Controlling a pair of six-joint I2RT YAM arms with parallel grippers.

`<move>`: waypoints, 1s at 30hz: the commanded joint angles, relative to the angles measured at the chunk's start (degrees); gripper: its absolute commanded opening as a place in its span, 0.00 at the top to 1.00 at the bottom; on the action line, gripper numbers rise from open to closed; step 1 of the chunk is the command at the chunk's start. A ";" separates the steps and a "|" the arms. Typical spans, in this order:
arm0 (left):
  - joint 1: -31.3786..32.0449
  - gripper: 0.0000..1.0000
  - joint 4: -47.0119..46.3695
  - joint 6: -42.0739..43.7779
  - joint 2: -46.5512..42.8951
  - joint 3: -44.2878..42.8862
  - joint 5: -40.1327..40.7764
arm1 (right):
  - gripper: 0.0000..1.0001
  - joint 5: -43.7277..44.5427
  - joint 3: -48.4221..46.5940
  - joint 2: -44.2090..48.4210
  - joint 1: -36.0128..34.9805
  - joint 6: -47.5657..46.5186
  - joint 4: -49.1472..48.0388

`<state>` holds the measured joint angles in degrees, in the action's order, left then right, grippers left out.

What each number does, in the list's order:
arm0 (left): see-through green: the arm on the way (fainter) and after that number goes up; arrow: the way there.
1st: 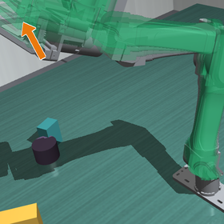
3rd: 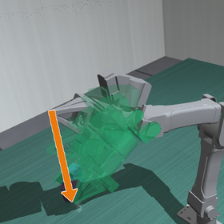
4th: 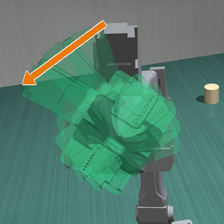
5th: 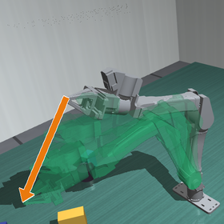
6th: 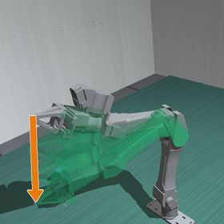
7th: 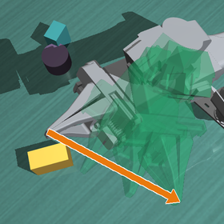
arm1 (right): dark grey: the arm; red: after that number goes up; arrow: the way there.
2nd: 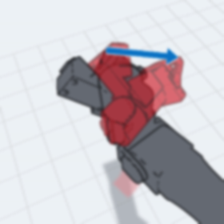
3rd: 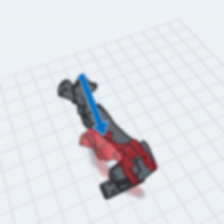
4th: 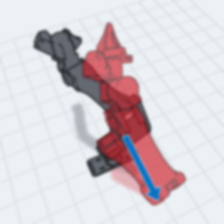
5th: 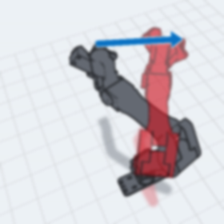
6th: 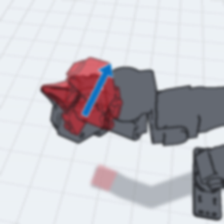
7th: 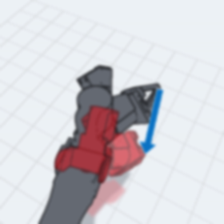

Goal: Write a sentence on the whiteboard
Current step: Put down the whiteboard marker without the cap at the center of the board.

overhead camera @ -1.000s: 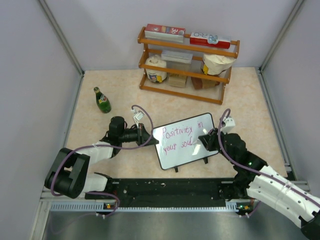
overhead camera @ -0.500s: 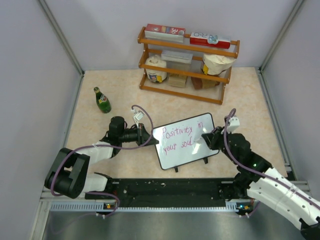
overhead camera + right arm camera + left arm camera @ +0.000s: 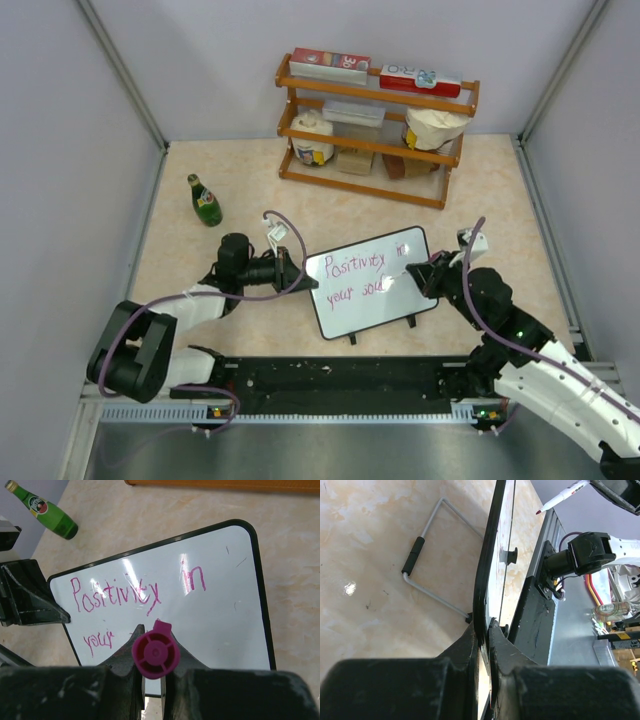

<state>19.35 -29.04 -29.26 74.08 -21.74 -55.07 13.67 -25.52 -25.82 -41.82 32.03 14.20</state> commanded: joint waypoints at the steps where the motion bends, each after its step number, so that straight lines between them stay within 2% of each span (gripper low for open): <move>1: 0.16 0.93 2.58 6.05 -1.92 0.82 6.11 | 1.00 -0.05 -2.08 1.83 0.69 -0.65 1.36; 2: 0.07 0.89 2.58 6.05 -2.10 0.91 6.11 | 1.00 -0.05 -1.99 2.09 0.69 -0.57 1.62; 7: 0.07 0.45 1.79 5.79 -3.68 1.43 5.41 | 1.00 0.04 -2.34 3.15 0.69 -1.01 3.47; 9: 0.16 0.32 1.97 6.05 -5.35 2.05 6.37 | 1.00 -0.05 -2.69 3.06 0.69 -1.09 4.26; 11: 0.16 0.11 2.14 6.14 -7.72 2.66 7.34 | 1.00 -0.13 -3.13 3.06 0.60 -1.18 4.87; 12: 0.16 0.07 2.40 6.23 -8.77 3.01 7.95 | 1.00 -0.22 -3.31 3.15 0.69 -1.44 5.22; 15: -0.02 0.03 4.24 6.66 -12.63 3.37 10.15 | 1.00 -0.22 -4.01 2.97 0.69 -1.71 6.28; 22: 0.07 0.02 12.32 7.90 -24.58 3.98 19.19 | 1.00 2.41 -7.44 2.80 0.69 -2.85 11.29; 30: 0.07 0.01 21.12 9.04 -40.06 5.74 30.62 | 1.00 9.17 -16.39 -3.26 0.69 -3.82 18.40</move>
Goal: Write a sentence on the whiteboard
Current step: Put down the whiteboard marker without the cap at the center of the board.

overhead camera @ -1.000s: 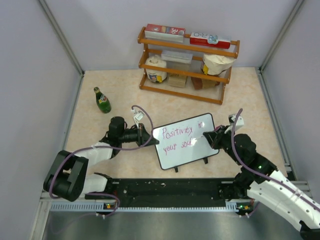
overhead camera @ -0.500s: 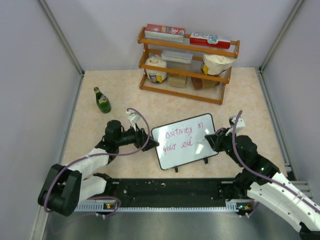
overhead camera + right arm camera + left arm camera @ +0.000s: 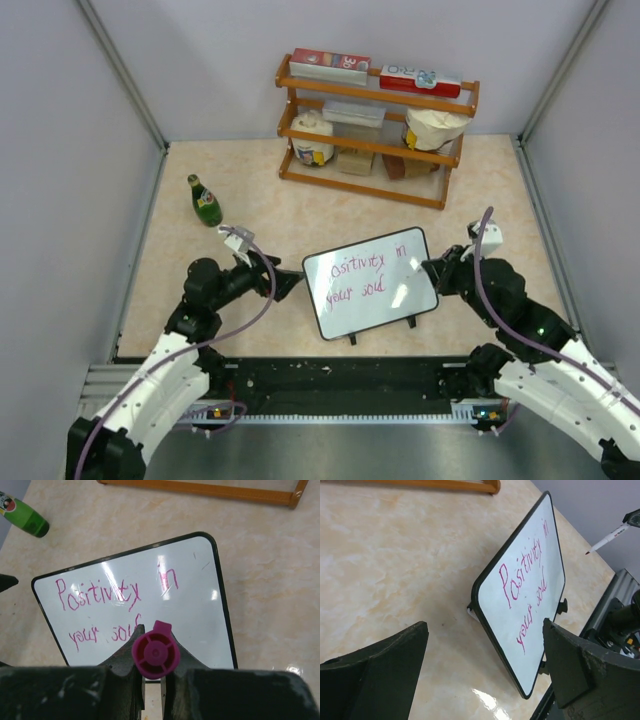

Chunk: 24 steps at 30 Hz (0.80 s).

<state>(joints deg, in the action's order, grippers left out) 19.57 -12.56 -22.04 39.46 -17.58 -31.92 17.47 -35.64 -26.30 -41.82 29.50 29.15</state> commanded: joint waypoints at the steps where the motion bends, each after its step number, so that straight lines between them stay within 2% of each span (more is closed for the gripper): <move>1: -0.15 0.01 5.43 2.09 -7.10 1.85 8.18 | 1.00 6.42 -7.94 -3.92 0.69 -1.81 4.24; 11: -0.15 0.02 9.57 1.30 -14.94 3.87 10.39 | 1.00 20.67 -22.45 -18.06 1.74 -7.78 10.31; 14: -0.15 0.02 10.18 1.21 -15.12 3.96 10.48 | 1.00 17.52 -25.79 -23.25 6.65 -8.22 13.91; 19: -0.15 0.02 10.62 1.04 -15.38 3.79 10.39 | 1.00 4.08 -28.00 -31.60 19.13 -8.58 18.83; 24: -0.24 0.02 10.27 0.60 -15.12 4.31 10.56 | 1.00 2.48 -26.24 -37.32 22.04 -9.63 20.42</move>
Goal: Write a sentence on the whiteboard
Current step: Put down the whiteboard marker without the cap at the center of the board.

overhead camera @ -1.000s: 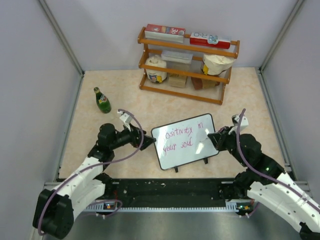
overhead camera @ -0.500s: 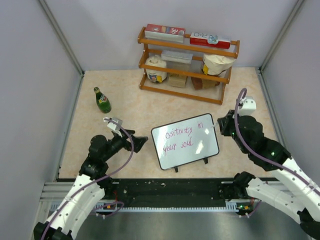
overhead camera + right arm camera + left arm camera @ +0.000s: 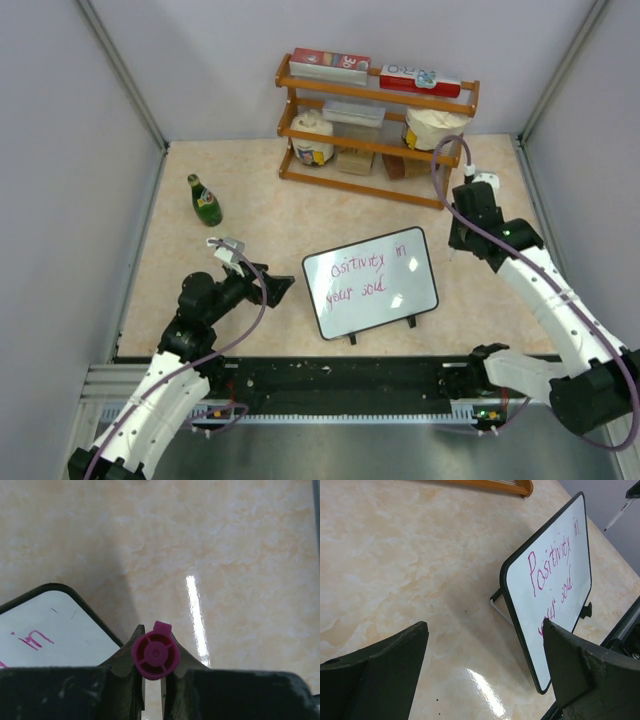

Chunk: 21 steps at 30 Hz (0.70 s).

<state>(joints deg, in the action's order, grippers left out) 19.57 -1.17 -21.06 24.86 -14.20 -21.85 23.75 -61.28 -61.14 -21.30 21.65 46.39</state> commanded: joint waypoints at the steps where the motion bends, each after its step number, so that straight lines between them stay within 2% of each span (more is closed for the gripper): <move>1: -0.15 0.02 -1.46 -0.39 -0.43 1.10 0.66 | 1.00 -3.71 -0.60 -3.53 1.70 -1.96 3.70; 9: -0.24 0.02 -1.99 -0.56 -0.34 1.45 0.40 | 1.00 -7.31 -0.16 -14.43 3.90 -4.16 7.57; 21: -0.15 0.02 -2.17 -0.83 -0.43 2.07 -0.74 | 1.00 -3.36 -1.39 -29.38 3.90 -3.11 9.42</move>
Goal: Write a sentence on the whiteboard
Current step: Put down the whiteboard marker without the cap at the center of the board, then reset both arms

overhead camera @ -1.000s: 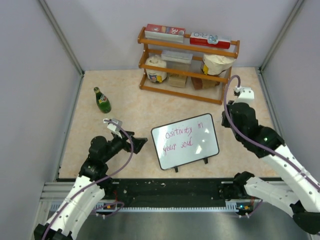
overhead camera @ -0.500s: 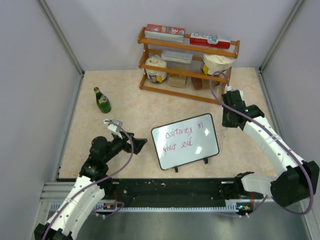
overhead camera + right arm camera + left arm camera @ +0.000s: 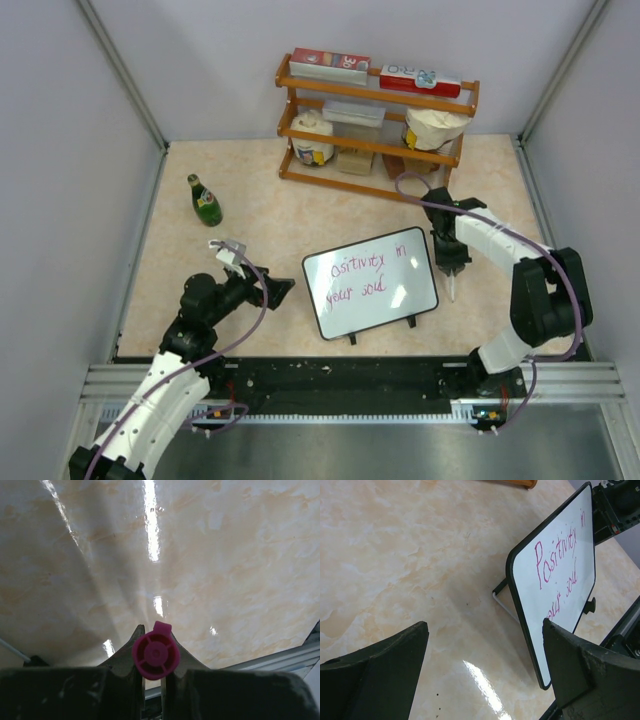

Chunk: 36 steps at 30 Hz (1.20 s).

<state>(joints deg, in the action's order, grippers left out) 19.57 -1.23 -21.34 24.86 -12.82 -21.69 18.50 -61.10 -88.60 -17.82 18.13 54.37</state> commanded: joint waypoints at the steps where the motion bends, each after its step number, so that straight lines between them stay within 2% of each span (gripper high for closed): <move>1: -0.15 0.02 -2.28 -0.54 -0.43 0.60 -0.89 | 1.00 2.50 -1.74 -2.45 0.51 0.41 1.35; 5: -0.15 0.02 -2.54 -0.54 -0.17 0.78 -1.07 | 1.00 2.86 -2.27 -3.07 0.42 0.50 1.35; 6: -0.15 0.02 -2.63 -0.54 0.01 0.87 -1.07 | 0.96 2.25 -2.44 -3.07 0.51 0.33 1.27; 13: -0.15 0.03 -3.25 -0.45 0.45 0.95 -1.25 | 0.47 2.41 -2.80 -1.06 0.51 0.15 0.39; 17: -0.15 0.02 -3.51 -0.45 0.89 1.04 -1.33 | 0.35 3.21 -3.06 1.49 0.51 0.24 -0.49; 21: -0.24 0.02 -4.91 -0.37 1.33 1.30 -3.17 | 0.25 3.29 -2.88 5.09 0.51 -0.55 -2.51; 26: -0.15 0.02 -6.41 -0.45 1.94 1.66 -4.76 | 0.18 5.05 -2.97 6.95 0.51 -0.38 -3.66; 28: -0.15 0.02 -6.50 -0.45 1.94 1.74 -4.76 | 0.08 6.10 -3.06 7.56 0.60 -0.29 -3.74; 36: -0.15 0.01 -6.50 -0.45 2.12 1.57 -4.67 | 0.01 10.76 -3.50 11.86 0.77 0.24 -3.83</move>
<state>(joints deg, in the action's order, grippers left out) 19.57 -4.36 -21.37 26.79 -11.35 -25.74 25.45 -61.93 -81.43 -17.69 18.02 51.83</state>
